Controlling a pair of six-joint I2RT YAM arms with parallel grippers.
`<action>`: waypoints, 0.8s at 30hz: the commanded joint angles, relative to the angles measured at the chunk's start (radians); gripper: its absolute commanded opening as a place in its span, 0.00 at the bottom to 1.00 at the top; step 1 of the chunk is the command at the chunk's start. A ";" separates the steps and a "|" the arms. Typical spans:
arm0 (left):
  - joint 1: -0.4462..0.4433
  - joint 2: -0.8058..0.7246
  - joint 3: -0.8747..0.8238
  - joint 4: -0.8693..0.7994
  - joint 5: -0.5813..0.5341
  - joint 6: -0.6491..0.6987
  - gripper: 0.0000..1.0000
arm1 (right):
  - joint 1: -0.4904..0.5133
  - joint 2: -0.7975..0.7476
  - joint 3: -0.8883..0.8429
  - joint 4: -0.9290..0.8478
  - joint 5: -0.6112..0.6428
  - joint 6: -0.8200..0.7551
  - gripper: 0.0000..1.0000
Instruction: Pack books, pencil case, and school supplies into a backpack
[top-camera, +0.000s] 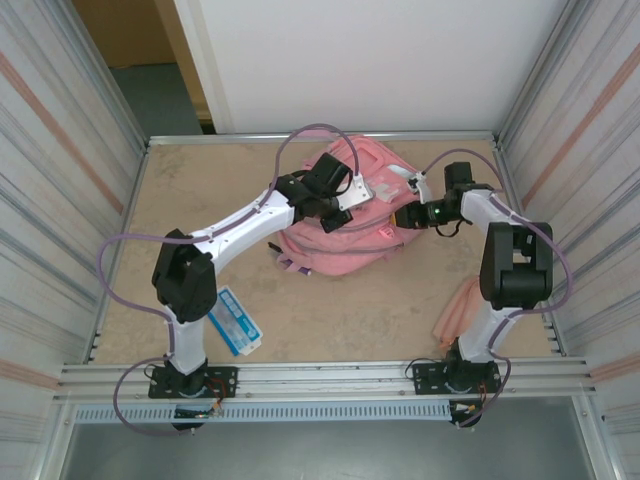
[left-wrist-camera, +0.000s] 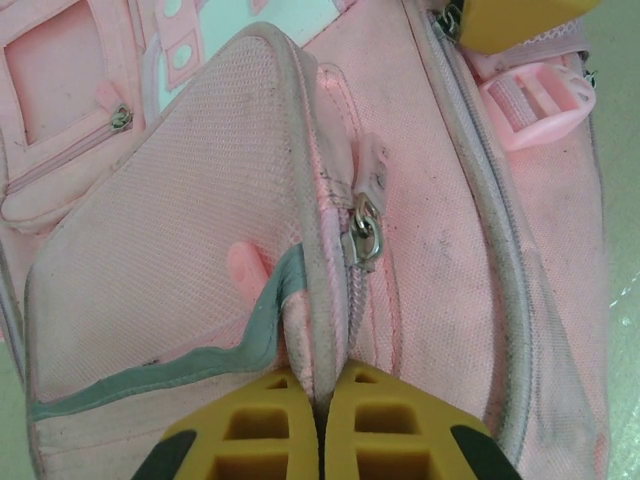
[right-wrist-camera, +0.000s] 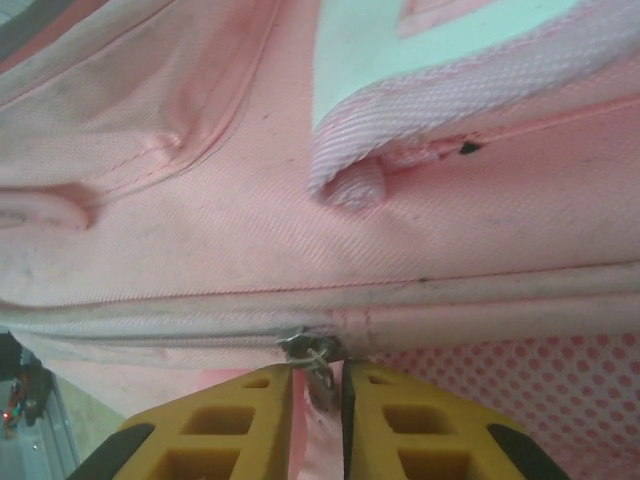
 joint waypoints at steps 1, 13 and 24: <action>-0.001 -0.100 0.009 0.077 0.059 0.010 0.00 | 0.008 -0.055 -0.025 0.000 -0.021 -0.004 0.15; -0.001 -0.100 -0.004 0.086 0.059 0.001 0.00 | 0.049 -0.053 -0.040 0.005 0.062 0.010 0.23; -0.001 -0.112 -0.019 0.082 0.068 0.017 0.00 | 0.052 -0.181 -0.116 0.118 0.179 0.036 0.35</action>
